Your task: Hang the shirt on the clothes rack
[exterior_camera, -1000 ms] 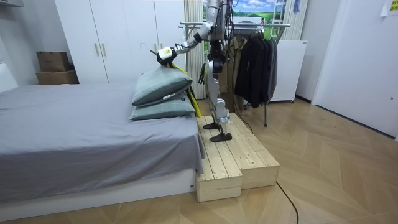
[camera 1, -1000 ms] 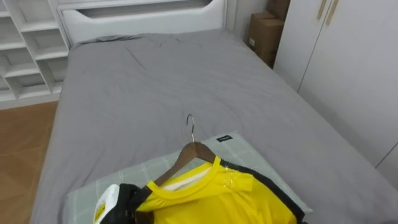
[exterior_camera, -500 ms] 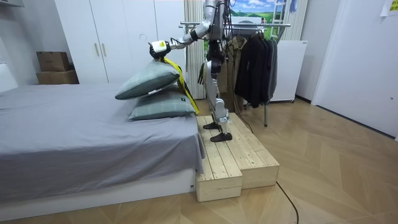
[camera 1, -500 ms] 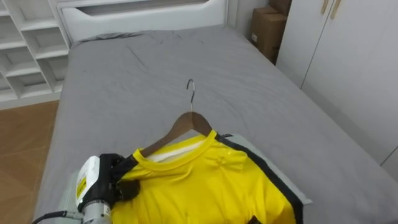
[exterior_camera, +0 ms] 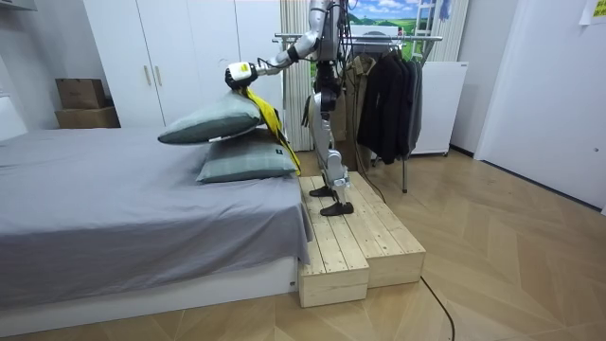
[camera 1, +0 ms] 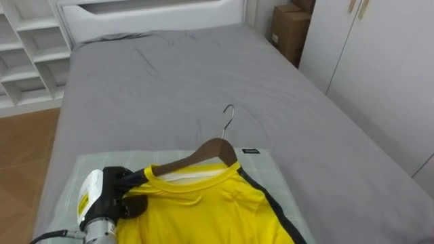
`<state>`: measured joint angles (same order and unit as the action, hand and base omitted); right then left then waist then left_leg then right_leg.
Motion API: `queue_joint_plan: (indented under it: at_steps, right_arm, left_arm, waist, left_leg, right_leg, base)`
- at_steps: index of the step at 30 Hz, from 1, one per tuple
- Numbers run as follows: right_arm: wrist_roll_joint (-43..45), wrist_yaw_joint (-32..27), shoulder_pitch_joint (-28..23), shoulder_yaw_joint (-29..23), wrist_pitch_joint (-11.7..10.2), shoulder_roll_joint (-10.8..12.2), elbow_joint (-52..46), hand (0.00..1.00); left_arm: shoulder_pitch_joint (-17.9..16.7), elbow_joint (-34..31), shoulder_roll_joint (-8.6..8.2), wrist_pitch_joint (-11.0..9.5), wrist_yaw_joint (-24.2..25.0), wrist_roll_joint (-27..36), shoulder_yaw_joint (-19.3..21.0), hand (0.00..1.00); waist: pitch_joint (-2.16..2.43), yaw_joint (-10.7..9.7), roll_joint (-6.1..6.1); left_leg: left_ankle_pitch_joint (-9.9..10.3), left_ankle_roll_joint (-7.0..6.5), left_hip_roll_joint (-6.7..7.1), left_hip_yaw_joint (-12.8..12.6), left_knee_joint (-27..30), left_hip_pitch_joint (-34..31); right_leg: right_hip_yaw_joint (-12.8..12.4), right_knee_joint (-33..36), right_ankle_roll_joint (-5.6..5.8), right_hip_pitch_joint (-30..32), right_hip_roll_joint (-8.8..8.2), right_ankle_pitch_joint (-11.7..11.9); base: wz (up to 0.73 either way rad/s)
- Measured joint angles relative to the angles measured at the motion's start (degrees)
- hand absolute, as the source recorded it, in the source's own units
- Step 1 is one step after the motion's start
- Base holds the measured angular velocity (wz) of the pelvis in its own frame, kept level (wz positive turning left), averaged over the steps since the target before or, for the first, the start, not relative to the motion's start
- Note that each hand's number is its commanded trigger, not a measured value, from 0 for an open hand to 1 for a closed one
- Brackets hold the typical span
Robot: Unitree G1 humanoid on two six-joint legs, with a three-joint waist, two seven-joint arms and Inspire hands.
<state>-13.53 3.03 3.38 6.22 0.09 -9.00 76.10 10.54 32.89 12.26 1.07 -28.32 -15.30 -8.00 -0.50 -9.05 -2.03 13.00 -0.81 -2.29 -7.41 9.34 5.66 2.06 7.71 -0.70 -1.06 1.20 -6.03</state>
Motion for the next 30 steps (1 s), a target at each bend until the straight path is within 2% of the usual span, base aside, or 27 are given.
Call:
queue_joint_plan:
  at_steps: [3,5,8,12,15,18,22,25,28,30]
  right_arm:
    - [3.15,-2.83,0.01,-2.64,0.09,-0.37,0.18,0.0]
    - [6.28,-5.56,0.37,-2.98,0.17,-1.02,-0.47,0.0]
    - [9.21,-8.08,1.61,-3.01,0.26,-2.28,-0.56,0.0]
    - [11.96,-10.95,3.76,-4.34,0.51,-2.97,-0.99,0.0]
    - [12.22,-13.22,4.55,-4.7,0.66,-3.18,-4.79,0.0]
    - [14.45,-15.36,4.64,-4.6,0.82,-3.32,-9.82,0.0]
    - [21.66,-18.92,4.67,-4.64,1.08,-3.38,-15.04,0.0]
    - [26.45,-20.84,4.74,-4.66,1.26,-3.4,-19.35,0.0]
    - [31.75,-22.17,4.76,-4.63,1.21,-3.35,-24.44,0.0]
    - [34.98,-22.83,4.75,-4.59,1.22,-3.21,-27.96,0.0]
  left_arm:
    - [0.0,-4.49,0.97,-0.2,-2.92,-0.07,0.04,1.0]
    - [0.53,-7.74,3.33,-2.01,-5.64,-0.06,0.04,1.0]
    - [2.38,-8.37,4.78,-2.61,-7.31,-0.07,0.16,1.0]
    - [2.46,-8.36,4.54,-2.62,-7.34,0.03,0.53,1.0]
    - [2.46,-8.44,4.48,-2.62,-7.8,0.04,0.53,1.0]
    - [2.6,-8.61,4.08,-2.62,-8.97,0.01,0.5,1.0]
    - [2.59,-8.74,3.5,-2.58,-9.02,-0.01,0.43,1.0]
    - [2.61,-8.74,3.18,-2.55,-9.02,-0.03,0.62,1.0]
    - [2.57,-8.75,1.68,-2.28,-8.86,-0.17,0.7,1.0]
    - [2.5,-8.76,1.66,-2.04,-8.71,-0.21,0.77,1.0]
  waist:
    - [-0.01,0.17,-0.02]
    - [0.0,0.26,-0.03]
    - [0.01,0.85,-0.04]
    - [-0.14,1.51,0.24]
    - [-0.23,1.83,0.74]
    - [0.01,2.64,1.47]
    - [0.49,3.12,2.24]
    - [0.54,4.21,2.27]
    - [0.54,4.95,2.27]
    - [0.54,5.13,2.28]
  left_leg:
    - [0.0,0.0,0.01,-0.1,0.0,-0.06]
    - [0.0,0.0,0.0,-0.11,0.01,0.0]
    - [0.0,0.0,0.01,-0.15,-0.04,0.21]
    - [0.0,0.0,-0.04,-0.05,-0.04,0.68]
    - [0.0,-0.01,0.11,0.24,0.0,0.44]
    - [-0.07,-0.08,0.32,0.49,0.38,-0.26]
    - [-0.68,0.07,0.4,1.35,0.36,-0.19]
    - [-0.79,0.09,0.41,1.37,0.33,0.02]
    - [-0.8,0.08,0.4,1.38,0.38,0.14]
    - [-0.81,0.07,0.43,1.39,0.39,0.13]
  right_leg:
    - [0.08,0.05,0.0,0.08,0.0,0.0]
    - [0.21,0.14,0.0,0.01,-0.02,0.0]
    - [0.31,0.3,0.0,-0.11,-0.03,0.0]
    - [0.53,1.06,0.0,-0.24,-0.01,0.0]
    - [0.78,1.07,0.04,-0.08,-0.13,-0.02]
    - [1.2,1.01,0.0,0.32,-0.37,-0.36]
    - [1.56,1.2,-0.07,-0.03,-0.41,-0.37]
    - [1.38,1.4,-0.08,-0.16,-0.39,-0.36]
    - [1.29,1.89,-0.1,-0.11,-0.41,-0.37]
    - [1.23,1.98,-0.1,-0.01,-0.43,-0.37]
  base:
    - [0.0]
    - [0.0]
    - [0.0]
    - [0.02]
    - [0.05]
    - [0.04]
    - [0.1]
    - [0.0]
    - [0.0]
    - [0.0]
